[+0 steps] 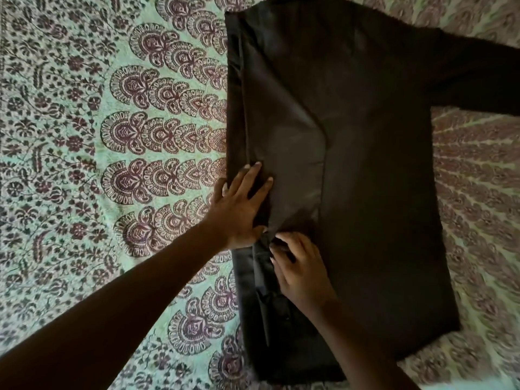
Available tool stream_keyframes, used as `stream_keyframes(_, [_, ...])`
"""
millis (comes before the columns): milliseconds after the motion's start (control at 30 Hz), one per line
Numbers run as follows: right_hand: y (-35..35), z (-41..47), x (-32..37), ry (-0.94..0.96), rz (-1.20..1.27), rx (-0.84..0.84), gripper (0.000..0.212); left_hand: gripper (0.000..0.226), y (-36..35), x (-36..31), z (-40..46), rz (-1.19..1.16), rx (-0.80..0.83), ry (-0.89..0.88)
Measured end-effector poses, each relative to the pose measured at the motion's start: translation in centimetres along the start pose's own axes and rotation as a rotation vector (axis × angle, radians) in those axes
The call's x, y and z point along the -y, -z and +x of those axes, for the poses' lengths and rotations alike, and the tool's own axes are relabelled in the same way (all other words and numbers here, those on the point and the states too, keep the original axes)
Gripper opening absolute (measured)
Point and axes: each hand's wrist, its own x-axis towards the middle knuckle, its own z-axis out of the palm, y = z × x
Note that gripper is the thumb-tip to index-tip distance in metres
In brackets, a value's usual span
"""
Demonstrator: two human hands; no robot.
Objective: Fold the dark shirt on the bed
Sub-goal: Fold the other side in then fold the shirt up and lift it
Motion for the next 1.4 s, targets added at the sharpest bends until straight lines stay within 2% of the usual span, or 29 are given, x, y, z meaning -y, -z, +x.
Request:
stream_keyframes(100, [0.7, -2.9, 0.2, -0.12, 0.0, 0.041, 0.02, 0.104, -0.4, -1.2, -1.2, 0.067, -0.007, 0.042])
stream_keyframes(167, [0.8, -4.4, 0.9, -0.176, -0.006, 0.072, 0.021, 0.089, -0.5, -1.8, -1.9, 0.096, -0.104, 0.024])
stream_keyframes(233, [0.6, -6.2, 1.8, -0.133, 0.01, 0.122, 0.024, 0.07, -1.4, -2.3, -2.7, 0.122, -0.254, -0.087])
stream_keyframes(267, [0.6, -7.1, 2.0, -0.125, 0.023, 0.137, 0.026, 0.07, -1.9, -2.4, -3.1, 0.109, -0.291, -0.124])
stream_keyframes(300, [0.7, -8.0, 2.1, -0.141, 0.028, 0.144, 0.03, 0.081, -2.2, -2.6, -3.6, 0.073, -0.25, -0.123])
stream_keyframes(367, [1.1, -9.2, 2.1, -0.191, -0.005, 0.151, 0.037, 0.121, -2.8, -2.8, -4.6, 0.038, -0.058, -0.068])
stream_keyframes(433, [1.3, -9.7, 2.2, -0.205, -0.055, 0.17, 0.041, 0.149, -3.8, -3.1, -5.6, 0.091, 0.075, -0.069])
stream_keyframes(500, [1.5, -9.4, 2.0, -0.181, -0.054, 0.189, 0.042, 0.157, -4.3, -3.3, -6.1, 0.122, 0.098, -0.07])
stream_keyframes(600, [2.2, -8.3, 1.1, -0.149, 0.083, 0.176, 0.037, 0.158, -3.6, -3.4, -6.1, 0.12, 0.152, -0.037])
stream_keyframes(667, [3.3, -7.3, 0.2, -0.172, 0.214, 0.127, 0.033, 0.142, -2.4, -4.1, -6.1, 0.067, 0.126, -0.007])
stream_keyframes(767, [5.3, -5.2, -2.1, -0.272, 0.311, -0.009, 0.028, 0.076, -0.8, -5.5, -5.7, -0.138, -0.175, 0.068])
stream_keyframes(833, [6.7, -3.2, -4.3, -0.366, 0.365, -0.115, 0.025, 0.054, 0.1, -6.5, -4.0, -0.274, -0.321, 0.102])
stream_keyframes(967, [9.2, 0.8, -9.4, -0.492, 0.41, -0.346, 0.027, 0.053, 2.4, -9.5, 1.7, -0.472, -0.419, 0.093])
stream_keyframes(1067, [10.2, 3.0, -14.2, -0.531, 0.393, -0.417, 0.03, 0.053, 3.8, -12.8, 7.6, -0.541, -0.441, 0.041])
stream_keyframes(1267, [13.5, 6.5, -28.2, -0.477, 0.296, -0.409, 0.031, 0.046, 6.2, -21.3, 20.0, -0.421, -0.457, -0.008])
stream_keyframes(1400, [16.7, 7.1, -35.6, -0.665, 0.326, -0.522, 0.034, 0.039, 7.1, -26.5, 26.3, -0.335, -0.407, -0.065])
